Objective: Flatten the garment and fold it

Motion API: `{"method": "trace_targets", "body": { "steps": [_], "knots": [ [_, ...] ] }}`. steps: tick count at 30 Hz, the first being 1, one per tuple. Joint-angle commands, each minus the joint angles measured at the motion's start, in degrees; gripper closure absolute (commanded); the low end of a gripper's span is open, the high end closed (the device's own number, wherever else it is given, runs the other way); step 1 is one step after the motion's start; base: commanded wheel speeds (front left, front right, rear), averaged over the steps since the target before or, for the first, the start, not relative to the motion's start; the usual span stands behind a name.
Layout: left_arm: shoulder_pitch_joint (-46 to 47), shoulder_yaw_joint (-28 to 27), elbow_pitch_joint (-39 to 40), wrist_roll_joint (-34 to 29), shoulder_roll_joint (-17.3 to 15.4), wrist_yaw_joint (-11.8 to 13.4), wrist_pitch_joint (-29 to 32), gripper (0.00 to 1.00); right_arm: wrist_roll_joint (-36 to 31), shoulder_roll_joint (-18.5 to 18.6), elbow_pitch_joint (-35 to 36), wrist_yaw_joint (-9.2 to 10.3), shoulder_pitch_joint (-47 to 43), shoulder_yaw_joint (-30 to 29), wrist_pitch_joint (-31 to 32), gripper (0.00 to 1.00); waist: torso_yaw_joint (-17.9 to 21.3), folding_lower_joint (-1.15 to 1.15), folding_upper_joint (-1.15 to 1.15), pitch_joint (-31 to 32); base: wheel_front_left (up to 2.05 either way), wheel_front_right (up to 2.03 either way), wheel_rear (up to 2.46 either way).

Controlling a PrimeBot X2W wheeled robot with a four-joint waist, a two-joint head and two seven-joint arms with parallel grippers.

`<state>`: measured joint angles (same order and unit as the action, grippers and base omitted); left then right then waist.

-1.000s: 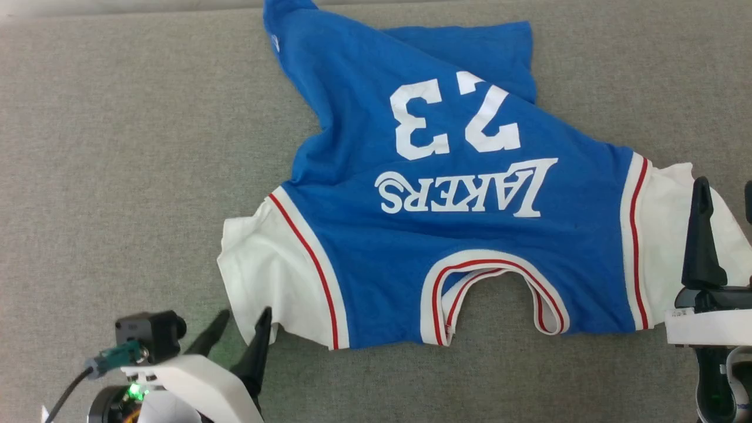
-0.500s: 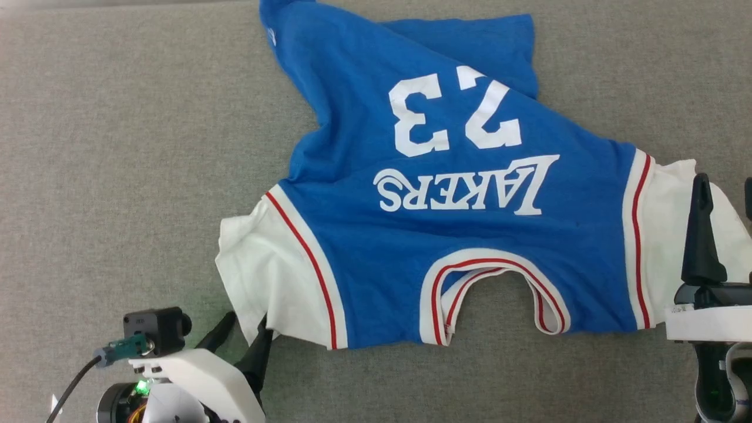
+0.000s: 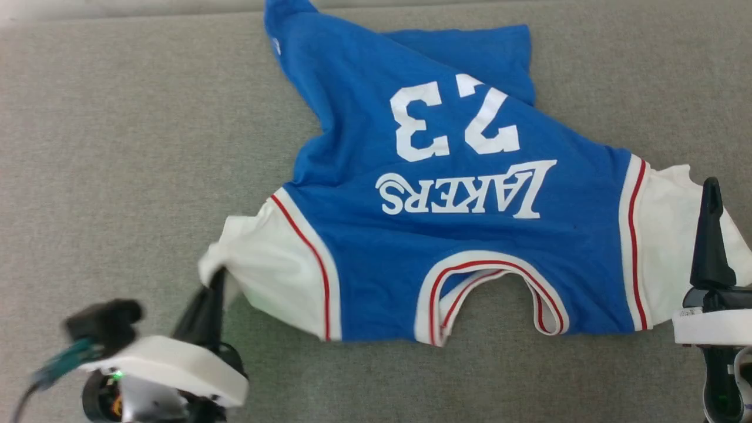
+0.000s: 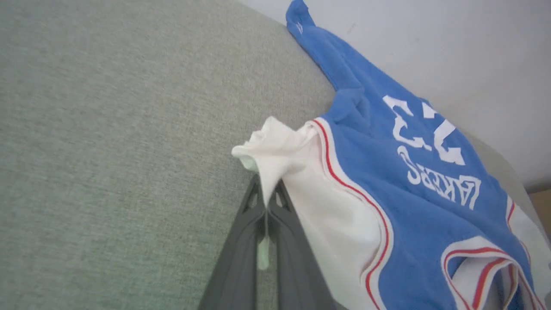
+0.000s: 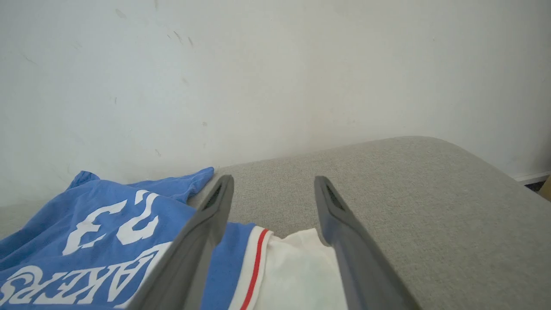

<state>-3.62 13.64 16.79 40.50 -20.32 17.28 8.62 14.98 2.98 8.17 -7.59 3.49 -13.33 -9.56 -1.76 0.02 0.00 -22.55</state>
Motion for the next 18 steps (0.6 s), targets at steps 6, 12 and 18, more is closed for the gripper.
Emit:
{"method": "trace_targets", "body": {
  "steps": [6, 12, 18],
  "knots": [
    [-6.0, -9.3, 8.4, 6.7, 2.6, 1.1, -5.8, 1.00, -1.2, -0.1, 1.7, 0.10, -0.9, -0.6, 1.4, 0.00, -2.1, -0.02, 0.00, 2.1, 0.00, 0.00, 0.00],
    [-12.1, -17.3, 9.2, 9.1, 2.1, 2.9, -7.9, 1.00, -2.2, -0.1, 3.0, 0.10, -1.7, -1.8, 3.4, 0.00, -2.8, -0.02, 0.00, 2.6, 0.00, 0.00, 0.00],
    [-13.6, -20.5, 9.0, 10.0, 1.5, 2.9, -8.9, 1.00, -5.9, -0.1, 4.3, 0.10, -4.1, -0.4, 11.7, 0.00, -3.5, -0.02, 0.00, 2.4, 0.00, 0.00, 0.00]
  ]
}}
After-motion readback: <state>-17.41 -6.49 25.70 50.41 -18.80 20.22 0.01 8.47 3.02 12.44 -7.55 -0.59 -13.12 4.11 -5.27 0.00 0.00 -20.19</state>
